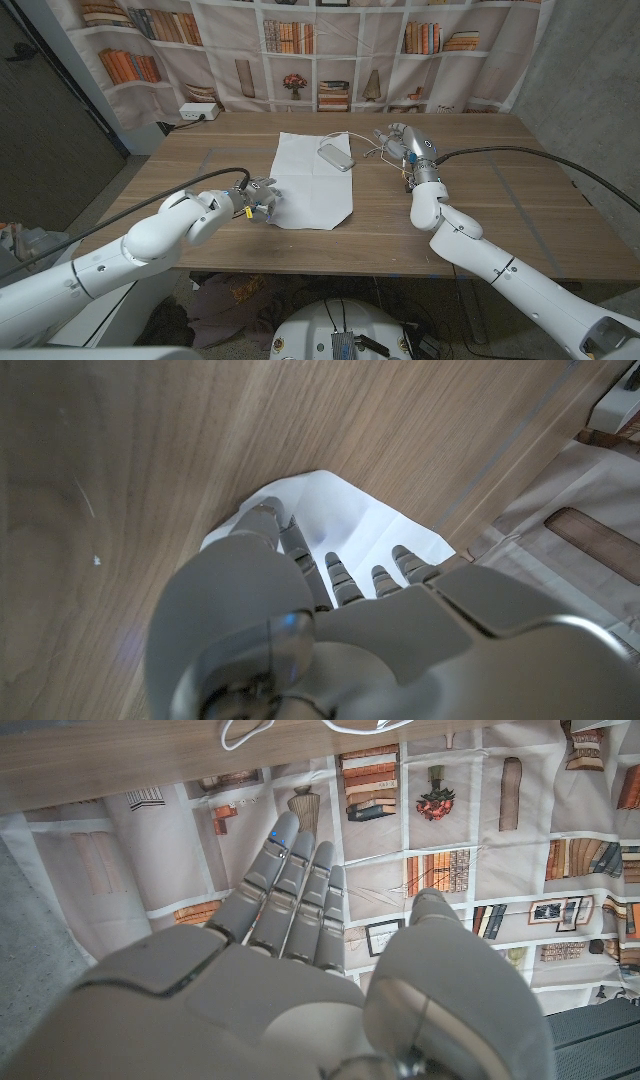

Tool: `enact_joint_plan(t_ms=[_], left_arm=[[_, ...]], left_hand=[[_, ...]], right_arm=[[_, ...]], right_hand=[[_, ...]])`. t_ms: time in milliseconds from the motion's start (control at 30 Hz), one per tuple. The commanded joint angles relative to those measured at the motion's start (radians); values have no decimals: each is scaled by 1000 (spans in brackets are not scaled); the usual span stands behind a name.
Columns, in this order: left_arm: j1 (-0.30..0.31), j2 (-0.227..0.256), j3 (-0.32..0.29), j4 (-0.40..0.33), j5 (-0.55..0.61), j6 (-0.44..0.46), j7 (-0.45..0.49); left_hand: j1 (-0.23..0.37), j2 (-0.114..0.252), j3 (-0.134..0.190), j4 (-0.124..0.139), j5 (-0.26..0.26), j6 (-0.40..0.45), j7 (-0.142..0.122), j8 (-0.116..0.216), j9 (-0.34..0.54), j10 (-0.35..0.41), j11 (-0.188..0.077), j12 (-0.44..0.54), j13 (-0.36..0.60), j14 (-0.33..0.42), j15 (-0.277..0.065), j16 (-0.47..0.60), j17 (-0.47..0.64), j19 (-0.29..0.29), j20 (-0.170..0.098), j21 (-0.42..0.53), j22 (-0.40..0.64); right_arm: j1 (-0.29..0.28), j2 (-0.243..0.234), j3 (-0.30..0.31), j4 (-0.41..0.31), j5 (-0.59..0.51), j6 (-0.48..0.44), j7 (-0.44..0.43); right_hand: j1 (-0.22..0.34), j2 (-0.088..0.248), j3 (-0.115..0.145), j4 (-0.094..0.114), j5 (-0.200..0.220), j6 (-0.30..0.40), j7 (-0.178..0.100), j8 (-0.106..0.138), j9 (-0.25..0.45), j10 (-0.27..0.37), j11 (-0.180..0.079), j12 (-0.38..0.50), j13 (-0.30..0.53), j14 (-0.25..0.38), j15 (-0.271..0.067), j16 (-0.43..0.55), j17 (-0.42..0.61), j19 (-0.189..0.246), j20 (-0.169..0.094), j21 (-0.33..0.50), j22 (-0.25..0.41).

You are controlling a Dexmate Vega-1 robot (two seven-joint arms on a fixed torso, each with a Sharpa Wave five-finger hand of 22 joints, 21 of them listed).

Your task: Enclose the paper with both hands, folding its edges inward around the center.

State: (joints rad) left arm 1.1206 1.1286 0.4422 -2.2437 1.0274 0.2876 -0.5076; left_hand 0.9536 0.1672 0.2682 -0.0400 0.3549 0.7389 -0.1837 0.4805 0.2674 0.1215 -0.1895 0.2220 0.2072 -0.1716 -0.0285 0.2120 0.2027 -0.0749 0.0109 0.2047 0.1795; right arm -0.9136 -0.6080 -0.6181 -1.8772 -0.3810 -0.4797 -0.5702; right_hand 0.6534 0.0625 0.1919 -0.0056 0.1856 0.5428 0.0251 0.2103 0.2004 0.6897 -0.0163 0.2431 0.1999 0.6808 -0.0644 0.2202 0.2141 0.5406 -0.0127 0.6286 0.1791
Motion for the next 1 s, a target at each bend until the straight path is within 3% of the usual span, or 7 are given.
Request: enact_joint_plan(t_ms=[33,467,667,767,1000], left_arm=[[82,-13,-81,-8,-158,40,189],[92,-35,-101,-21,-316,114,263],[71,32,-82,-34,-323,98,231],[44,82,-42,-54,-241,95,169],[25,114,-19,-61,-210,87,98]], left_hand=[[-1,8,1,10,-8,-13,10,16,20,20,-1,11,5,-35,-25,9,4,15,1,13,3],[1,13,5,16,-16,-34,19,35,48,25,9,9,7,-30,-24,8,6,19,0,13,4],[11,0,8,7,-25,-24,18,56,64,22,13,5,8,-29,-21,5,4,17,10,11,4],[45,-43,4,-34,-49,-105,12,42,73,4,22,-6,8,-37,-14,-7,-3,0,20,2,3],[35,-74,-17,-40,-73,-170,5,16,61,-14,25,-13,8,-51,-11,-13,-3,-15,24,-3,3]], right_arm=[[-3,0,4,-2,4,-1,-5],[1,0,0,6,6,5,-1],[5,-1,1,10,5,1,-1],[5,-2,4,12,8,3,0],[6,-3,5,19,15,8,0]], right_hand=[[-6,1,3,-5,1,9,0,-6,2,0,2,1,1,-7,-29,-5,-1,4,-1,-5,3],[-7,2,3,-6,1,8,0,-6,2,0,3,0,1,-9,-28,-6,-1,4,-1,-8,3],[-7,2,3,-7,1,8,0,-6,2,1,2,0,1,-9,-28,-6,-1,4,-1,-10,3],[-8,3,3,-7,1,8,0,-6,2,1,2,0,1,-9,-28,-6,-1,4,-1,-11,3],[-8,3,3,-8,1,8,0,-6,2,2,3,0,1,-9,-29,-6,-1,5,-1,-13,3]])
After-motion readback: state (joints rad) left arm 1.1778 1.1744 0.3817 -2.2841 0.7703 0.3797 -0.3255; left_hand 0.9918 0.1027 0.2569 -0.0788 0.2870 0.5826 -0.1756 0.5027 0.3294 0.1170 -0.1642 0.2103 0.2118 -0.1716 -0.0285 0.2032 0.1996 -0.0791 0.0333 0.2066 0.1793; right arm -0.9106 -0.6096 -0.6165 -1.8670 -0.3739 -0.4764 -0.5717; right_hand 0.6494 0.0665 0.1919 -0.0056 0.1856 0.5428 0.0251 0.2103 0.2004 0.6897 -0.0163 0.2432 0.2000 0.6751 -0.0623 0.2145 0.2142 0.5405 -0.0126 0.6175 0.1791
